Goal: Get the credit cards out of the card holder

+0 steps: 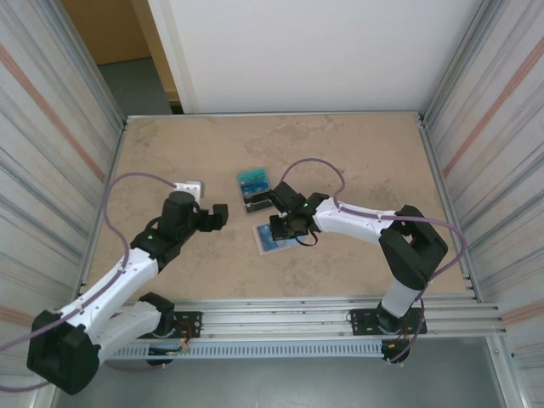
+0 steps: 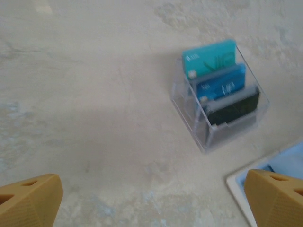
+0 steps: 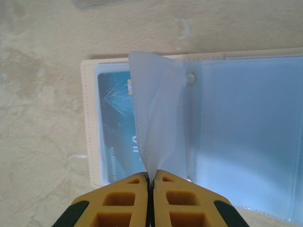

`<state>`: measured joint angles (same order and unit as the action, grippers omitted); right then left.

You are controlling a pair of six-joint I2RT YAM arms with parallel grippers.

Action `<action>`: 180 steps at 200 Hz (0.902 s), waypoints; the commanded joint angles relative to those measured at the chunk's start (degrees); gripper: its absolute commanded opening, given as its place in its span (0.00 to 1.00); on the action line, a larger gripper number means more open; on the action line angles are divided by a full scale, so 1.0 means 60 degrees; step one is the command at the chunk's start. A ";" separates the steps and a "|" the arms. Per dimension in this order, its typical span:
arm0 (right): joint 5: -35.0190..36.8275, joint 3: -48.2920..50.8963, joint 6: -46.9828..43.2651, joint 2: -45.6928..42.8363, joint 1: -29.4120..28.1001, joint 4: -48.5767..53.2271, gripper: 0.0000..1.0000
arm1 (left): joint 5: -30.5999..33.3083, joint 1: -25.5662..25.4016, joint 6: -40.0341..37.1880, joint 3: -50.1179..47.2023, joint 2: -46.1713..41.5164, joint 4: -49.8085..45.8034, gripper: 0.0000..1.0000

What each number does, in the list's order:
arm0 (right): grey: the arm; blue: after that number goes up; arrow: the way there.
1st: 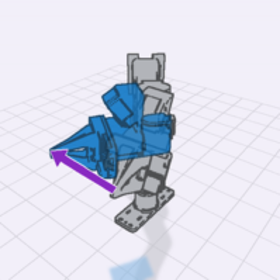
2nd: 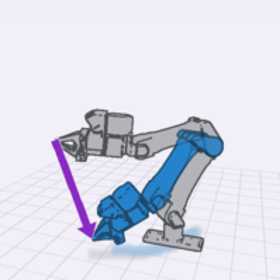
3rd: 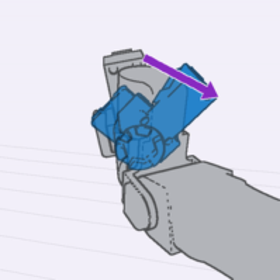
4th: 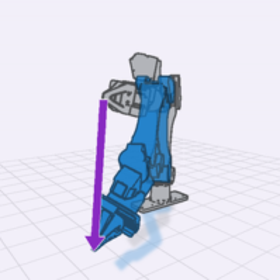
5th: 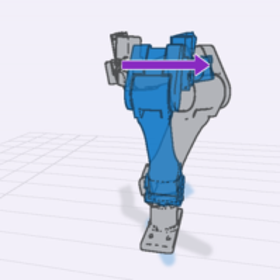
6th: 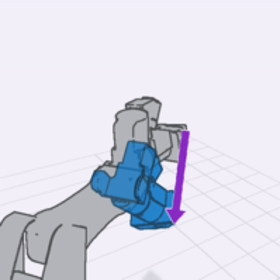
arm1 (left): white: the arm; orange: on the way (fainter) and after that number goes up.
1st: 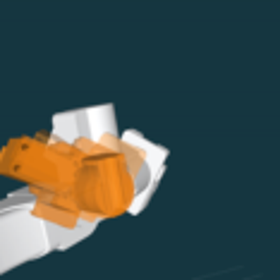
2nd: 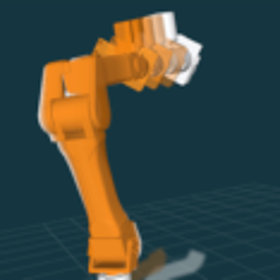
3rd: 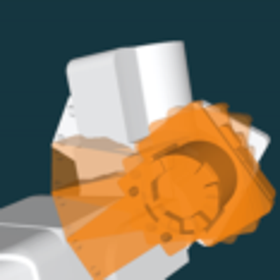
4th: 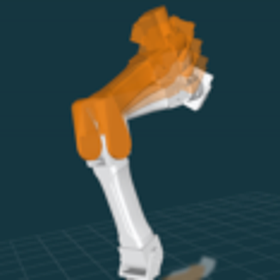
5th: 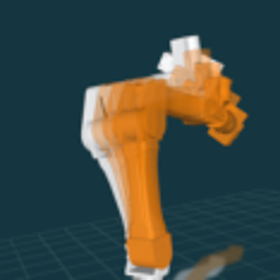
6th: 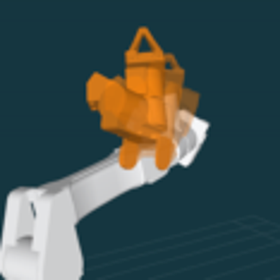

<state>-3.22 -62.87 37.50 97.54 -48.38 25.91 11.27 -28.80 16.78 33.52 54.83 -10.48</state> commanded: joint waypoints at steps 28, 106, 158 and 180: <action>-0.0432 0.0312 0.0370 -0.0419 0.0441 -0.0162 0.17 | 0.3009 -0.2708 0.1043 0.0482 0.2197 0.0197 0.99; -0.0342 0.0488 0.0165 -0.0763 0.0829 0.0007 0.17 | 0.3007 -0.3853 0.1681 0.1395 0.5264 0.2036 0.99; -0.0319 0.0641 0.0123 -0.0886 0.0959 -0.0030 0.17 | 0.2989 -0.4044 0.1936 0.1863 0.6469 0.1549 0.99; -0.0255 0.0691 0.0051 -0.0953 0.1089 0.0001 0.17 | 0.3102 -0.4110 0.2123 0.1957 0.6770 0.1180 0.99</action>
<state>-5.02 -59.40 38.54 94.06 -43.00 25.06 28.36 -52.88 27.03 43.57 93.89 -0.73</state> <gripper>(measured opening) 0.170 0.987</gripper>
